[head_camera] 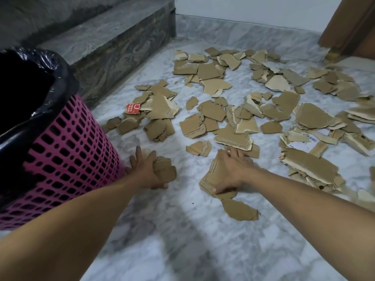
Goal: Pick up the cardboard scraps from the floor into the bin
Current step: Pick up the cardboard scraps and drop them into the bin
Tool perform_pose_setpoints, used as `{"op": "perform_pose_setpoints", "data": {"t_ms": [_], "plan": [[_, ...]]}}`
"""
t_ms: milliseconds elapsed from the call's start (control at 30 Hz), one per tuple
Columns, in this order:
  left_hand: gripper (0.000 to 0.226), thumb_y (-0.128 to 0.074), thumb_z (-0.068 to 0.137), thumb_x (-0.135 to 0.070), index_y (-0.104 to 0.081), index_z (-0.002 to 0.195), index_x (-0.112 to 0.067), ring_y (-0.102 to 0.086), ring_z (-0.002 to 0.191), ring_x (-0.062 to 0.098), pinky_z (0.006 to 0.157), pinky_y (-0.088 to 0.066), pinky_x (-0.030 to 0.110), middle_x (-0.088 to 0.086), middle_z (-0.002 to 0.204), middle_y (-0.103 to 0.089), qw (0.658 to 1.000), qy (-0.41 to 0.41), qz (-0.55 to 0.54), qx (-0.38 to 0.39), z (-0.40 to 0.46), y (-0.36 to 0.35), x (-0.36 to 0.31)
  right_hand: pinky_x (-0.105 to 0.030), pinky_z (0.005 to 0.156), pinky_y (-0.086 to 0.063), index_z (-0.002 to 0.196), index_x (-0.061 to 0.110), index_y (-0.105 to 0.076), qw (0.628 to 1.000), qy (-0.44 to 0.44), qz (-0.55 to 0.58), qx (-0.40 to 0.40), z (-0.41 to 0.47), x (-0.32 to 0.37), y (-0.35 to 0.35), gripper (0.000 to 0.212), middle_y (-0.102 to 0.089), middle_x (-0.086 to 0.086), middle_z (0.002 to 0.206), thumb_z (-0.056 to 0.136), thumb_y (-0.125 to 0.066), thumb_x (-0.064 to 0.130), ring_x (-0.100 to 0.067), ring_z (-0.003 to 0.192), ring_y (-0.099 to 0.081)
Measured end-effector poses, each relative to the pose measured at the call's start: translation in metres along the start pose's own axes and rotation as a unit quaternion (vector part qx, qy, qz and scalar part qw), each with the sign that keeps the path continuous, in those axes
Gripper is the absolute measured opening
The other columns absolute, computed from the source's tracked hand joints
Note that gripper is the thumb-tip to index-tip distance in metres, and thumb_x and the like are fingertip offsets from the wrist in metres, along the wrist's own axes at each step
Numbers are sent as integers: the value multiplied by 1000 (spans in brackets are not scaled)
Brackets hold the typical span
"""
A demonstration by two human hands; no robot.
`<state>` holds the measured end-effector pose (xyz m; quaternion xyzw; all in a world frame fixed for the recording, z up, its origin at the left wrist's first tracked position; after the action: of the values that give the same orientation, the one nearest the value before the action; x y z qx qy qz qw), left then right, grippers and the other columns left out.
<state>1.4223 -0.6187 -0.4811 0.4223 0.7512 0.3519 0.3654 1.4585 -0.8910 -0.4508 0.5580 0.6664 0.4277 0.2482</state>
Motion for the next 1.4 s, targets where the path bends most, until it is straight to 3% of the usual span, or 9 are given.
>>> {"op": "perform_pose_setpoints", "data": {"t_ms": [167, 400, 600, 800, 1033, 1167, 1233, 1333, 1400], "plan": [[98, -90, 45, -50, -41, 127, -30, -24, 126, 28, 96, -32, 41, 1, 139, -24, 996, -49, 3, -79, 12, 17, -23, -52, 105, -33, 145, 28, -23, 998, -2, -58, -6, 11, 4, 9, 121, -25, -5, 145, 46, -82, 66, -31, 136, -23], [118, -77, 57, -68, -19, 151, -28, -8, 145, 38, 116, -19, 53, 12, 158, -6, 976, 18, -187, -109, 69, 64, -26, -44, 89, -52, 115, 14, -54, 936, -197, 255, -143, 32, -92, 71, 73, -56, -10, 120, 64, -76, 61, -32, 107, -58], [135, -70, 39, -74, -10, 152, -33, -23, 142, 34, 110, -34, 51, 10, 157, -21, 951, 90, -281, -94, 113, 78, -10, -55, 88, -50, 149, 13, -29, 844, -355, 384, -114, 50, -145, 56, 105, -40, -13, 148, 70, -61, 74, -42, 126, -46], [116, -77, 46, -65, -28, 145, -30, -26, 137, 37, 113, -29, 48, 15, 150, -21, 981, 75, -159, -76, 118, 73, -27, -48, 105, -39, 154, 14, -10, 894, -302, 324, -65, 92, -108, 60, 133, -25, -12, 157, 53, -62, 84, -41, 138, -31], [84, -79, 61, -56, -40, 130, -28, -23, 131, 37, 107, -32, 43, 17, 143, -20, 995, 40, -90, -15, 99, 55, -50, -39, 96, -37, 139, 22, -30, 961, -229, 155, -5, 78, -54, 51, 90, -39, -19, 133, 69, -76, 52, -35, 126, -32], [58, -69, 76, -56, -53, 122, -25, -27, 130, 35, 104, -28, 39, 15, 141, -29, 979, 69, -175, -85, 78, 60, -48, -39, 78, -56, 128, 24, -44, 920, -194, 338, 53, 65, -42, 30, 83, -47, -16, 123, 55, -82, 23, -29, 99, -59], [67, -70, 73, -54, -43, 129, -30, -22, 130, 34, 105, -26, 46, 12, 140, -23, 965, 119, -195, -129, 61, 58, -34, -33, 64, -54, 128, 16, -48, 879, -222, 422, -1, 62, -48, 33, 80, -56, -15, 117, 56, -75, 38, -23, 83, -64], [82, -67, 65, -59, -33, 134, -29, -18, 130, 34, 109, -21, 48, 12, 143, -15, 958, 217, -161, -96, 40, 41, -17, -50, 99, -38, 141, 16, -33, 870, -324, 366, -68, 47, -63, 30, 107, -33, -17, 141, 58, -61, 76, -37, 130, -33], [80, -65, 64, -58, -34, 130, -23, -20, 130, 31, 110, -20, 43, 12, 141, -18, 946, 268, -173, -60, 26, 28, -16, -47, 103, -31, 141, 14, -30, 887, -345, 299, -60, 38, -56, 21, 111, -28, -20, 139, 60, -58, 84, -38, 131, -25]]}}
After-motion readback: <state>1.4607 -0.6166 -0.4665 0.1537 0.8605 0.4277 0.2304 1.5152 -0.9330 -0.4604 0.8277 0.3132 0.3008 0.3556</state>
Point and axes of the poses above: each hand's wrist, its own z-axis towards the middle knuckle, its own y-axis out of the back of the hand, x = y × z, the point moved 10 cm from there along z, towards the middle knuckle
